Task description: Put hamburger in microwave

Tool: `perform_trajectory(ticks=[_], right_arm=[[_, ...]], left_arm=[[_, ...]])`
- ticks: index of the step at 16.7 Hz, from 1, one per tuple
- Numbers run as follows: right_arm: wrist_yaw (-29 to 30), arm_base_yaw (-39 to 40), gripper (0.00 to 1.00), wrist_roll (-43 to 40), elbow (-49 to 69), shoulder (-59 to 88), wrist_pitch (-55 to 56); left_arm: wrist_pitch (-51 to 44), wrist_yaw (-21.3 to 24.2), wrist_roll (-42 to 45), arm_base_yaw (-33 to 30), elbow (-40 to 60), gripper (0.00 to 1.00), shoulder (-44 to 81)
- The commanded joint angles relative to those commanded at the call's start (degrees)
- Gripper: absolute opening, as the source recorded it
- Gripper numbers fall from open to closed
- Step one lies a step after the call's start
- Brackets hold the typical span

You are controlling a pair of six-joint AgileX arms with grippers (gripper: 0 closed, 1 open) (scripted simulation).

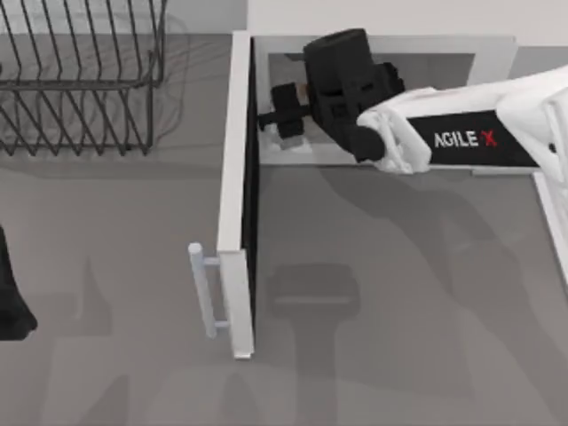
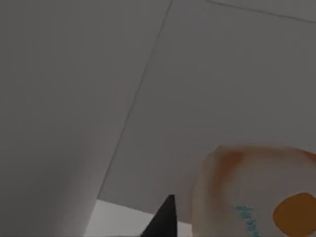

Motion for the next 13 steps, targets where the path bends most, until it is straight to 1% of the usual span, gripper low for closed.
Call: perform_trajectory(ticks=[5,13], right_arm=[[2.3,3.7,1.0,2.6,-7.0,-4.5,0.6],[7.4,10.1,1.0,6.8,-25.0,-13.9,4.1]], left_arm=[[0.0,0.0,0.0,0.0,0.0,1.0,0.0],[0.0,0.0,0.0,0.0,0.0,1.0,0.0]])
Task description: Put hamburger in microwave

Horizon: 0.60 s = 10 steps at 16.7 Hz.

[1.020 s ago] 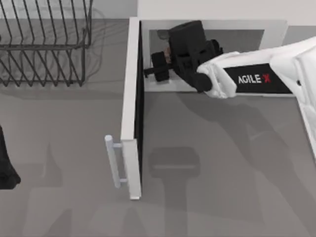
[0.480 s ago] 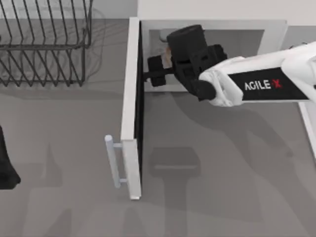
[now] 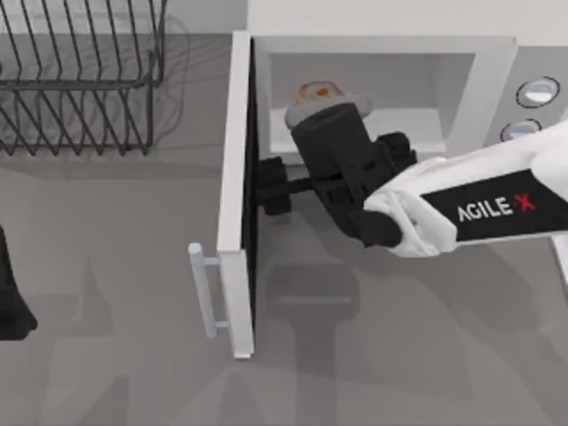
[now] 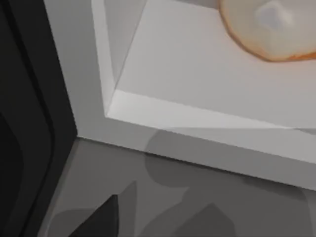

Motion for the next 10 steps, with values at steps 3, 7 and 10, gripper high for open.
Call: perform_trajectory(ticks=[3,7,10], right_arm=[[1.8,2.3,1.0,1.5,-6.6,-3.7,2.8],[4.0,4.3,1.0,3.0,-13.6,-7.8,7.1],[5.3,5.2,1.0,3.5,-17.3,-9.2,9.7]], left_arm=[[0.0,0.0,0.0,0.0,0.0,1.0,0.0],[0.0,0.0,0.0,0.0,0.0,1.0,0.0],[0.0,0.0,0.0,0.0,0.0,1.0,0.0]])
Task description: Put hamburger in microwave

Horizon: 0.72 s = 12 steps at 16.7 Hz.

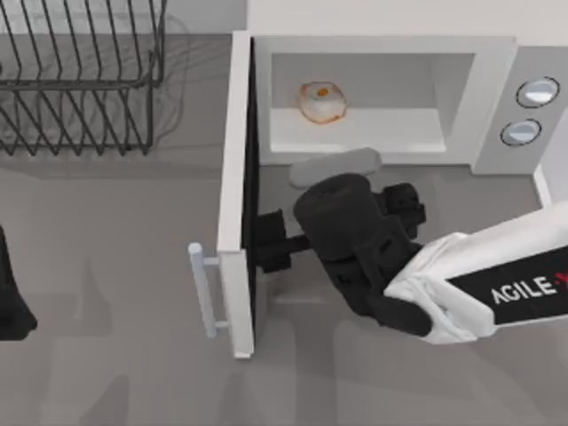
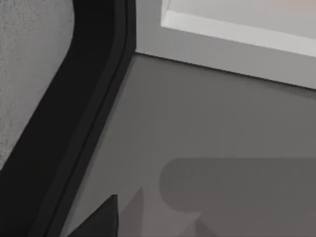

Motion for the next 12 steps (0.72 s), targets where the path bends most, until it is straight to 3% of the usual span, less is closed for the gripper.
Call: perform_trajectory(ticks=[12], right_arm=[[0.9,0.5,1.0,0.6,-0.8,-0.5,0.6]], left_arm=[[0.0,0.0,0.0,0.0,0.0,1.0,0.0]])
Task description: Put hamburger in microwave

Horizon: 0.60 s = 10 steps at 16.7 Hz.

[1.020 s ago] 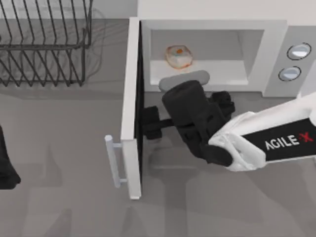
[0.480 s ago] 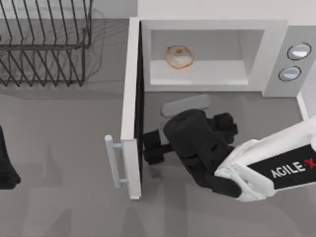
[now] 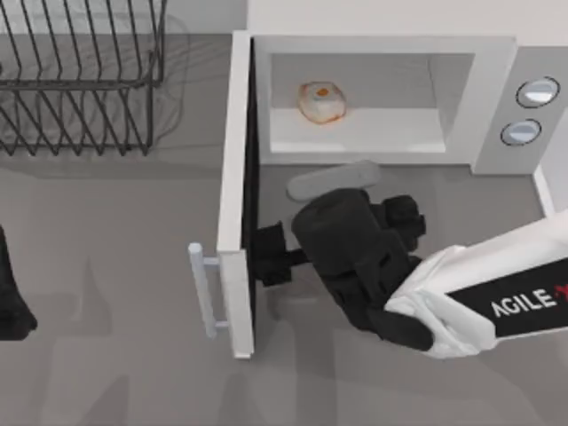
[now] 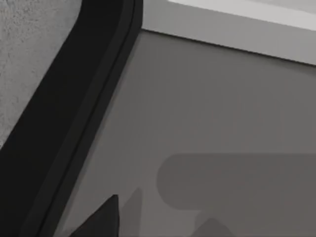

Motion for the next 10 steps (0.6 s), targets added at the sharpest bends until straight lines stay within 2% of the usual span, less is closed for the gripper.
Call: perform_trajectory(ticks=[10], right_arm=[[0.6,1.9,1.0,2.5,3.1,-2.2,-13.5]], left_arm=[[0.0,0.0,0.0,0.0,0.0,1.0,0.0]])
